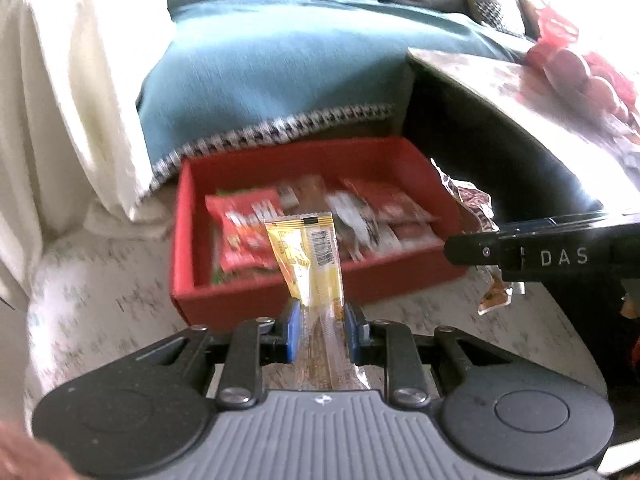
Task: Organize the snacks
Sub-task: 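Lift both held snacks and carry them over the red box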
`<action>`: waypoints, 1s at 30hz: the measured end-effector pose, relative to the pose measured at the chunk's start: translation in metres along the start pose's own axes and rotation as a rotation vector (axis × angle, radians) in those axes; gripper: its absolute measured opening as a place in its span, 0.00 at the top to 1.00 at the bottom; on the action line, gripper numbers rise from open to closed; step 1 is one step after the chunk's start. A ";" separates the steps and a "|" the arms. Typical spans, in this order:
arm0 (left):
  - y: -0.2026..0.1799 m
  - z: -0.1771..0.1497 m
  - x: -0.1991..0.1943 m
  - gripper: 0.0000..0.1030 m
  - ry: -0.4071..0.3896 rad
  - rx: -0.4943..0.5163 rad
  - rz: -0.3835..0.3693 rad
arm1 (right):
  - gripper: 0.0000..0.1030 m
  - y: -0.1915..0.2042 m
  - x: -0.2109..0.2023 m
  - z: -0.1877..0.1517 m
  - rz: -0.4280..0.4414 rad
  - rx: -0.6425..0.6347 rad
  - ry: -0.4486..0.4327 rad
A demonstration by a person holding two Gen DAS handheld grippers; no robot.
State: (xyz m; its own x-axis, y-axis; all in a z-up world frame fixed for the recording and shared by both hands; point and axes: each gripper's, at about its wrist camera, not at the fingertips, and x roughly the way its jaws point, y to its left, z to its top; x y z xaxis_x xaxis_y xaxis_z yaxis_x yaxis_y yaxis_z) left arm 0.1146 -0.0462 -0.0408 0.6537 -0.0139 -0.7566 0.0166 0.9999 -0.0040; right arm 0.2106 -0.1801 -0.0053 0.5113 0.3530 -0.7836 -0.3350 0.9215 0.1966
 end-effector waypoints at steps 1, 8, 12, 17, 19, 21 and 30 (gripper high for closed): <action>0.002 0.005 0.001 0.83 -0.008 -0.004 0.009 | 0.42 0.001 0.002 0.004 0.001 -0.003 -0.002; 0.015 0.037 0.016 0.83 -0.057 -0.011 0.076 | 0.42 0.005 0.021 0.028 -0.018 -0.016 -0.020; 0.022 0.053 0.033 0.83 -0.064 -0.020 0.093 | 0.42 0.002 0.038 0.044 -0.048 -0.017 -0.028; 0.027 0.065 0.060 0.83 -0.054 -0.018 0.106 | 0.42 0.000 0.066 0.058 -0.071 -0.024 -0.009; 0.028 0.064 0.071 0.83 -0.041 -0.017 0.111 | 0.42 0.000 0.076 0.059 -0.084 -0.036 0.007; 0.029 0.063 0.080 0.83 -0.024 -0.018 0.111 | 0.42 0.000 0.085 0.059 -0.096 -0.047 0.016; 0.033 0.061 0.099 0.83 0.010 -0.025 0.118 | 0.42 -0.004 0.107 0.055 -0.128 -0.059 0.058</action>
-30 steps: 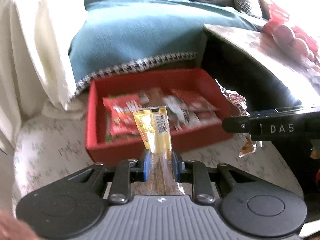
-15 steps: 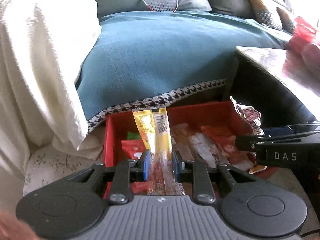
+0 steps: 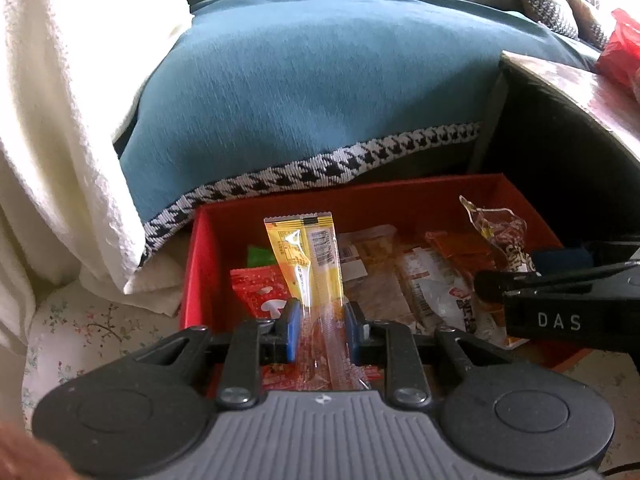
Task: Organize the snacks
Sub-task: 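Lift both held snacks and carry them over the red box, then lower both snacks into the red box and open both tools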
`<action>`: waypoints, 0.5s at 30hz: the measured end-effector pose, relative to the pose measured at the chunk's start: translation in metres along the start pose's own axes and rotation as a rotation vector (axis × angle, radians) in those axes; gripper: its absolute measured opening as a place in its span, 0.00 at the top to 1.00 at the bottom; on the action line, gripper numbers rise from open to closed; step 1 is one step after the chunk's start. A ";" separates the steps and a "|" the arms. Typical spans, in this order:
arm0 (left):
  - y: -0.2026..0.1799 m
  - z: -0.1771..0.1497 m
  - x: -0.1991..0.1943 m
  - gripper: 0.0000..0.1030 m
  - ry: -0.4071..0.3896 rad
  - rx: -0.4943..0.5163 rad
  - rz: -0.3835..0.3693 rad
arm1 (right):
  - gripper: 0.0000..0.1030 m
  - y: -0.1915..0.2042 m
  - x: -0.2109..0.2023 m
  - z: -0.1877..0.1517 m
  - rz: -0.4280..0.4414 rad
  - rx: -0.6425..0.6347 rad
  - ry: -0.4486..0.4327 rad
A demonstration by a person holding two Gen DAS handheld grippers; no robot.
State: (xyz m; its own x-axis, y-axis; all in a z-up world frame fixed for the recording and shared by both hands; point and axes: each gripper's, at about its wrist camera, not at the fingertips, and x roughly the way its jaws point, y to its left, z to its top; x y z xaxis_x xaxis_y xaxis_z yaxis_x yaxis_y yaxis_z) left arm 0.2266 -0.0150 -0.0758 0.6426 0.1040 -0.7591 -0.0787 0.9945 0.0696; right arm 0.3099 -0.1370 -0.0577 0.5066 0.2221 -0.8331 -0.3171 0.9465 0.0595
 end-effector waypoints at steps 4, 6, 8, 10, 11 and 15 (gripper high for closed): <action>-0.001 0.000 0.001 0.83 -0.001 0.004 0.003 | 0.42 -0.002 0.002 -0.001 -0.006 0.000 0.002; -0.001 0.000 0.000 0.83 -0.003 0.003 0.001 | 0.42 -0.003 0.002 -0.001 -0.007 0.001 -0.002; 0.000 0.000 0.000 0.83 -0.004 0.002 0.002 | 0.42 -0.003 0.001 0.000 -0.006 0.000 -0.003; 0.000 0.000 0.001 0.83 -0.003 0.002 0.005 | 0.42 -0.002 0.003 -0.001 -0.010 -0.008 0.001; 0.000 0.000 0.001 0.82 -0.003 0.001 0.006 | 0.42 -0.002 0.004 -0.001 -0.011 -0.009 0.002; -0.001 -0.001 0.003 0.79 0.001 0.016 0.012 | 0.40 -0.001 0.008 -0.003 -0.014 -0.017 0.019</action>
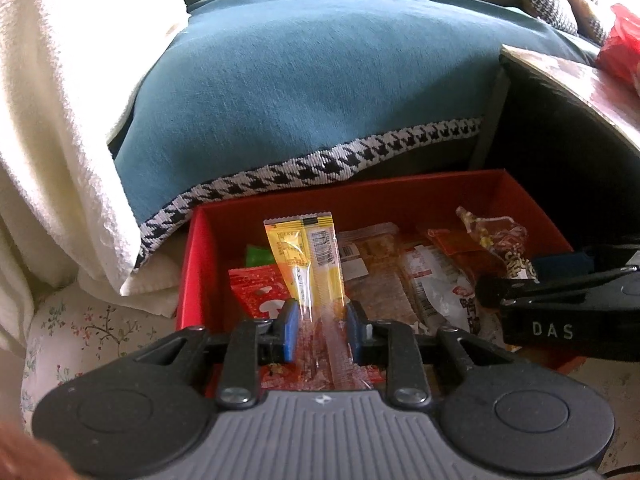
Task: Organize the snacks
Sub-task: 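Lower both snacks into the red box and open both tools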
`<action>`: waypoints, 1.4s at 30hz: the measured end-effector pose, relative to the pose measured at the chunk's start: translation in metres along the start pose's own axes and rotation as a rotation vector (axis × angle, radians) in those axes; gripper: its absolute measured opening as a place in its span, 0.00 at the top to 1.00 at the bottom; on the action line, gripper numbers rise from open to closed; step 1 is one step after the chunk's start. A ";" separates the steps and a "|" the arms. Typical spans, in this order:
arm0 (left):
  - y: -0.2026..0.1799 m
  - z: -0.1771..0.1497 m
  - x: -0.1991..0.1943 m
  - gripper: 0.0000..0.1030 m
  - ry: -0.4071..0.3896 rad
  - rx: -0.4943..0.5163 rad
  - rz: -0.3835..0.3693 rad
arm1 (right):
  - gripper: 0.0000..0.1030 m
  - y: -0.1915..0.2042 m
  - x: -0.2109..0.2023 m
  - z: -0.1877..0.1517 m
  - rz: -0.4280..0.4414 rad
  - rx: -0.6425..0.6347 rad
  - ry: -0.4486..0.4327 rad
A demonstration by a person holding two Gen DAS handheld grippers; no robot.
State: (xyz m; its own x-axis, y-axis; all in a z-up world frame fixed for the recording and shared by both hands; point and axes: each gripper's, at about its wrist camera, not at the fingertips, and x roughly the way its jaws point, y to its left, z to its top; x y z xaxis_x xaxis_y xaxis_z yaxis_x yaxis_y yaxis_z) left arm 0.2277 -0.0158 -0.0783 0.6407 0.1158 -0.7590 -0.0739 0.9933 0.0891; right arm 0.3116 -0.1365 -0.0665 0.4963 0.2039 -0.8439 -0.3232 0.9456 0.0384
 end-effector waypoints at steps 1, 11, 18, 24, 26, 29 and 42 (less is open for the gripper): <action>0.000 0.000 0.000 0.78 0.000 0.001 0.005 | 0.36 0.000 -0.002 0.000 -0.003 0.001 -0.007; -0.001 -0.004 -0.027 0.71 -0.017 -0.008 0.045 | 0.27 0.003 -0.043 -0.006 0.038 0.018 -0.084; -0.002 -0.002 -0.051 0.71 -0.057 -0.020 0.046 | 0.26 0.007 -0.060 -0.009 0.053 0.023 -0.119; 0.001 -0.002 -0.054 0.71 -0.055 -0.033 0.051 | 0.25 0.004 -0.062 -0.012 0.051 0.033 -0.117; 0.000 -0.002 -0.055 0.70 -0.056 -0.032 0.050 | 0.25 0.003 -0.062 -0.012 0.049 0.033 -0.117; -0.001 -0.001 -0.055 0.70 -0.058 -0.029 0.053 | 0.22 0.004 -0.063 -0.012 0.045 0.031 -0.120; 0.007 0.000 -0.068 0.56 -0.080 -0.069 0.047 | 0.20 0.002 -0.072 -0.016 0.046 0.045 -0.127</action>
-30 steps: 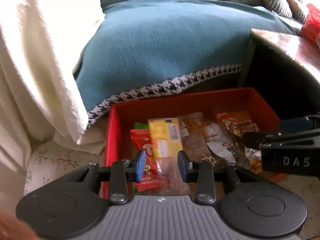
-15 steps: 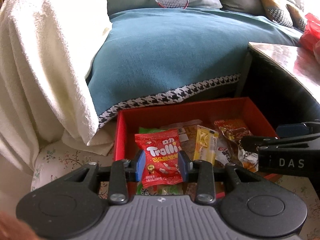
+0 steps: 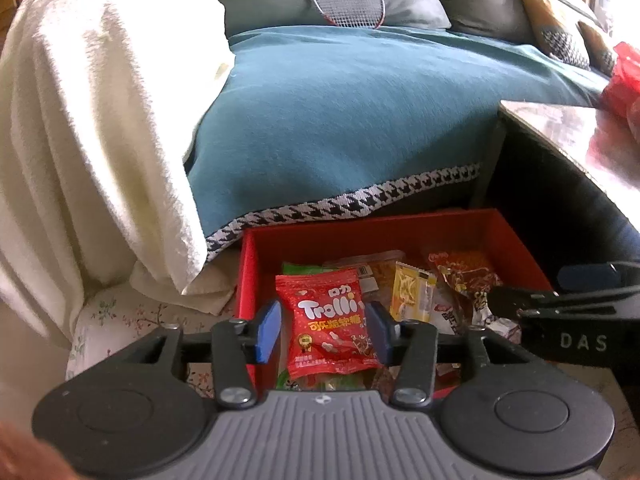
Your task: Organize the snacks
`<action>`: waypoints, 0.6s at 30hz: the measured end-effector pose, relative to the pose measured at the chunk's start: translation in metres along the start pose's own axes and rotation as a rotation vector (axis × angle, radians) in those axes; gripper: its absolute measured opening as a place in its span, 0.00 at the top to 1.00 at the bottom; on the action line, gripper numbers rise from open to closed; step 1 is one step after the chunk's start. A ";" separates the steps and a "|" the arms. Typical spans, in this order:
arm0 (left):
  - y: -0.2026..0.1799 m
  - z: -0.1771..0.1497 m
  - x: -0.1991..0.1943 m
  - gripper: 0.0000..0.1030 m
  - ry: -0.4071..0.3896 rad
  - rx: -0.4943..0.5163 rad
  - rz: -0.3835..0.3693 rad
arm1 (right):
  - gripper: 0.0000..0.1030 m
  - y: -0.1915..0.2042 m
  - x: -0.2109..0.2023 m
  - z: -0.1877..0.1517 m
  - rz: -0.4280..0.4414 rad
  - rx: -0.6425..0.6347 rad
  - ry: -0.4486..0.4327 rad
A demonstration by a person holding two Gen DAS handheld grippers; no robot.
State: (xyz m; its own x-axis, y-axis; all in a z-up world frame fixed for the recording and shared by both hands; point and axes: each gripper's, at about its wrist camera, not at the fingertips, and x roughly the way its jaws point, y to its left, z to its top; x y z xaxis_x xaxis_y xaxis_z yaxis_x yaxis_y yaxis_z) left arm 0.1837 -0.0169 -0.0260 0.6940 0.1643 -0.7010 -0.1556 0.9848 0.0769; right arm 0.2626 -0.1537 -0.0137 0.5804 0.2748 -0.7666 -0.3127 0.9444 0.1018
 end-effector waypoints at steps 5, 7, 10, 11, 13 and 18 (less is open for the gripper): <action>0.007 -0.003 -0.015 0.53 -0.016 -0.034 -0.011 | 0.18 0.003 -0.020 -0.005 0.014 0.006 -0.026; 0.010 -0.006 -0.022 0.51 -0.025 -0.043 -0.019 | 0.16 0.005 -0.028 -0.008 0.024 0.008 -0.036; 0.013 -0.012 -0.032 0.42 -0.034 -0.057 -0.029 | 0.16 0.009 -0.038 -0.014 0.030 0.015 -0.041; 0.013 -0.014 -0.033 0.42 -0.035 -0.059 -0.032 | 0.16 0.010 -0.040 -0.017 0.034 0.016 -0.041; 0.013 -0.020 -0.037 0.42 -0.025 -0.061 -0.045 | 0.16 0.012 -0.044 -0.022 0.045 0.018 -0.039; 0.009 -0.034 -0.045 0.42 -0.007 -0.051 -0.039 | 0.16 0.015 -0.052 -0.035 0.045 0.026 -0.029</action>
State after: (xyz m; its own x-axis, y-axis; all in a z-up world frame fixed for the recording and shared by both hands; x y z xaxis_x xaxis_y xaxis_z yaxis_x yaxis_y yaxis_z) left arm 0.1277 -0.0173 -0.0180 0.7048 0.1260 -0.6981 -0.1634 0.9865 0.0131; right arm 0.2010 -0.1598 0.0055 0.5877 0.3220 -0.7422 -0.3198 0.9351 0.1525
